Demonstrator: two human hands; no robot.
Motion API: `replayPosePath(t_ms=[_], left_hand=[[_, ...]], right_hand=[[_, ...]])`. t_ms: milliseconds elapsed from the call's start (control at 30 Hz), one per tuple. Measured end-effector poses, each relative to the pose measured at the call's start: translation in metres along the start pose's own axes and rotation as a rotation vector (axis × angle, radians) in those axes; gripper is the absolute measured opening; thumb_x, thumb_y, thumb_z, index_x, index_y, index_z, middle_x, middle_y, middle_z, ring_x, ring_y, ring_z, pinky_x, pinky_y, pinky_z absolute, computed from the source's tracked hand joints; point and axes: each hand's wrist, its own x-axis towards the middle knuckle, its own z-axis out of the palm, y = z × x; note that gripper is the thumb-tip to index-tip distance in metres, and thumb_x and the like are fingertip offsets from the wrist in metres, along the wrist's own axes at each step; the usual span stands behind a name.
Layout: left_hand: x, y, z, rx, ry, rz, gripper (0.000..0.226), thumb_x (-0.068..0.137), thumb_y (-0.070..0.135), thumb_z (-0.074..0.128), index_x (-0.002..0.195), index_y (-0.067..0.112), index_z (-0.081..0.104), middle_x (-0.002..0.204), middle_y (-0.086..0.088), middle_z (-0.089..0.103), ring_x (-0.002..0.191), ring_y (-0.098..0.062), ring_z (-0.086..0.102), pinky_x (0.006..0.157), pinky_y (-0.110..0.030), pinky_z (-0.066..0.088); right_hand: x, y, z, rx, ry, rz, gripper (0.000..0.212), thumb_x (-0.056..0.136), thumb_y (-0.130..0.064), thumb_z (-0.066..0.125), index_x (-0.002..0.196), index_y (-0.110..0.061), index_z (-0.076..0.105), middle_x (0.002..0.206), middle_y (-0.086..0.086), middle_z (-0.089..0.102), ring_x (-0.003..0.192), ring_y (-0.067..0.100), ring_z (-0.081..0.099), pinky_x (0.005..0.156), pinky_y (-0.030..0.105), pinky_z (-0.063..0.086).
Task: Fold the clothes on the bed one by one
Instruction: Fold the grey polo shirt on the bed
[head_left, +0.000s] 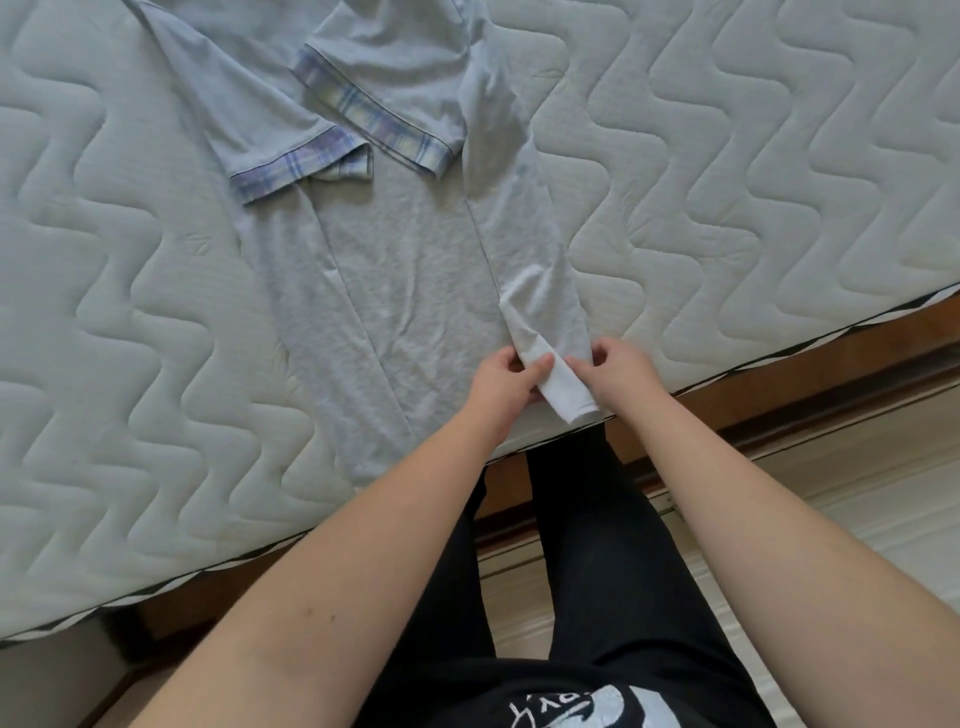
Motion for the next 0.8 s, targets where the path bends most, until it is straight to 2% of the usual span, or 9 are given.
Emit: replayPosePath(t_ms=[33,100,233,333,400,500,600,700,800], left_hand=[[-0.001,-0.002,-0.001,0.031,0.025,0.008,0.026,0.093,0.014,0.065,0.117,0.004,0.062,0.11,-0.011,0.07,0.099,-0.023,0.07,0.083,-0.034,0.059],[-0.001,-0.006,-0.003,0.143,0.103,0.015,0.025,0.094,0.013,0.064,0.117,0.004,0.061,0.108,-0.013,0.07,0.099,-0.025,0.069,0.087,-0.04,0.058],[0.0,-0.017,-0.007,0.329,0.176,0.045,0.009,0.093,0.019,0.065,0.099,0.014,0.061,0.097,-0.011,0.07,0.092,-0.026,0.069,0.081,-0.042,0.059],[-0.001,-0.023,-0.006,0.353,0.137,-0.001,0.023,0.089,0.025,0.071,0.107,0.014,0.06,0.099,-0.009,0.07,0.093,-0.024,0.069,0.083,-0.042,0.059],[0.0,-0.027,-0.005,0.396,0.078,-0.037,0.037,0.086,0.025,0.075,0.117,0.012,0.06,0.104,-0.008,0.07,0.096,-0.024,0.068,0.087,-0.043,0.057],[-0.002,-0.033,-0.005,0.521,0.033,-0.046,0.036,0.086,0.022,0.073,0.119,0.012,0.062,0.109,-0.005,0.07,0.098,-0.021,0.067,0.09,-0.042,0.056],[-0.006,-0.038,-0.007,0.646,0.087,-0.001,0.025,0.09,0.029,0.069,0.109,0.013,0.067,0.1,-0.004,0.072,0.089,-0.02,0.067,0.086,-0.04,0.055],[-0.012,-0.042,-0.007,0.614,0.116,-0.054,0.021,0.092,0.032,0.066,0.084,0.013,0.06,0.08,-0.006,0.072,0.074,-0.022,0.071,0.079,-0.043,0.058],[-0.017,-0.047,-0.011,0.734,0.101,-0.036,0.019,0.091,0.03,0.067,0.08,0.017,0.057,0.082,-0.007,0.073,0.079,-0.024,0.071,0.08,-0.042,0.058]], right_hand=[[0.001,0.0,0.0,-0.028,-0.008,0.006,0.028,0.09,-0.044,0.064,0.104,-0.02,0.062,0.089,-0.005,0.062,0.08,0.015,0.057,0.065,0.029,0.04],[0.004,0.003,-0.003,-0.093,-0.015,0.005,0.026,0.093,-0.039,0.062,0.105,-0.016,0.063,0.091,0.0,0.063,0.086,0.021,0.059,0.07,0.031,0.042],[0.008,0.01,-0.015,-0.127,-0.032,-0.009,0.023,0.095,-0.035,0.06,0.106,-0.015,0.064,0.095,0.003,0.064,0.087,0.022,0.059,0.073,0.031,0.041],[0.005,0.016,-0.015,-0.13,0.021,-0.043,0.02,0.098,-0.032,0.055,0.103,-0.016,0.065,0.095,0.002,0.066,0.09,0.024,0.062,0.072,0.03,0.04],[0.002,0.017,-0.013,-0.105,0.044,-0.038,0.024,0.097,-0.038,0.055,0.105,-0.018,0.064,0.096,0.0,0.065,0.092,0.022,0.061,0.074,0.032,0.042],[-0.003,0.018,-0.012,-0.162,-0.089,-0.014,0.029,0.088,-0.044,0.066,0.105,-0.022,0.057,0.093,-0.006,0.06,0.087,0.017,0.058,0.075,0.034,0.046],[-0.007,0.024,-0.016,-0.353,-0.165,0.009,0.022,0.089,-0.037,0.068,0.096,-0.019,0.06,0.088,-0.001,0.064,0.08,0.018,0.062,0.067,0.03,0.044],[-0.014,0.031,-0.017,-0.241,-0.13,0.033,0.012,0.093,-0.029,0.064,0.088,-0.021,0.056,0.082,-0.002,0.064,0.064,0.01,0.063,0.054,0.026,0.041],[-0.021,0.034,-0.013,-0.358,-0.001,0.011,0.014,0.093,-0.029,0.063,0.088,-0.018,0.057,0.084,0.002,0.062,0.075,0.02,0.061,0.061,0.031,0.039]])
